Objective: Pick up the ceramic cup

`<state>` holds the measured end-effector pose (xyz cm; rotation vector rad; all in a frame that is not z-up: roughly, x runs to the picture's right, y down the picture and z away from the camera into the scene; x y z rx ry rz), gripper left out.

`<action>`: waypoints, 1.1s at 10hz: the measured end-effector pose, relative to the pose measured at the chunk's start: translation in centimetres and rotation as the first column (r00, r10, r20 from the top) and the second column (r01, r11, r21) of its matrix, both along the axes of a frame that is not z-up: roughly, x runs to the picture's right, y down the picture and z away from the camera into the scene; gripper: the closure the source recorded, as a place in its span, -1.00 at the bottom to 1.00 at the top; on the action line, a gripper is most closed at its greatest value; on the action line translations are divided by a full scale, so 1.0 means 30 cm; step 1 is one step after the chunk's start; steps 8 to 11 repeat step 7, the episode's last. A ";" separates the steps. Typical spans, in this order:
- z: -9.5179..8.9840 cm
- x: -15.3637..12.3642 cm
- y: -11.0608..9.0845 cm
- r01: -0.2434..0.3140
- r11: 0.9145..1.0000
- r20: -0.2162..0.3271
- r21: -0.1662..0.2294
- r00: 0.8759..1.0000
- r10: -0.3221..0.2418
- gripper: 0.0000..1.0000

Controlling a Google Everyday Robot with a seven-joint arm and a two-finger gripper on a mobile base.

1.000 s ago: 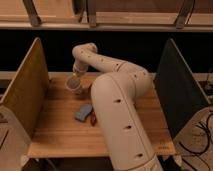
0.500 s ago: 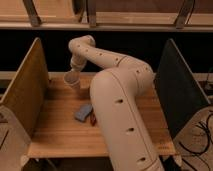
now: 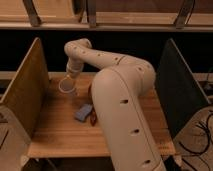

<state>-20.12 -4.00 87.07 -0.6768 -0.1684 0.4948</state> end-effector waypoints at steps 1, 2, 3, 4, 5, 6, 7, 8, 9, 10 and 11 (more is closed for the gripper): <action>-0.001 -0.001 0.005 0.002 1.000 0.000 -0.004 1.000 -0.002 1.00; -0.002 -0.002 0.005 0.002 1.000 0.001 -0.004 1.000 -0.002 1.00; -0.001 -0.002 0.005 0.002 1.000 0.001 -0.004 1.000 -0.002 0.99; -0.002 -0.002 0.004 0.002 1.000 0.001 -0.003 1.000 -0.002 0.88; -0.002 -0.002 0.004 0.002 1.000 0.001 -0.003 1.000 -0.002 0.65; -0.001 -0.001 0.004 0.002 1.000 0.001 -0.003 1.000 -0.002 0.45; -0.002 -0.002 0.004 0.002 1.000 0.001 -0.003 1.000 -0.002 0.29; -0.002 -0.002 0.004 0.002 1.000 0.001 -0.003 1.000 -0.002 0.29; -0.002 -0.002 0.004 0.002 1.000 0.001 -0.003 1.000 -0.002 0.29; -0.002 -0.002 0.004 0.002 1.000 0.001 -0.003 1.000 -0.002 0.29; -0.002 -0.002 0.004 0.002 1.000 0.001 -0.003 1.000 -0.002 0.29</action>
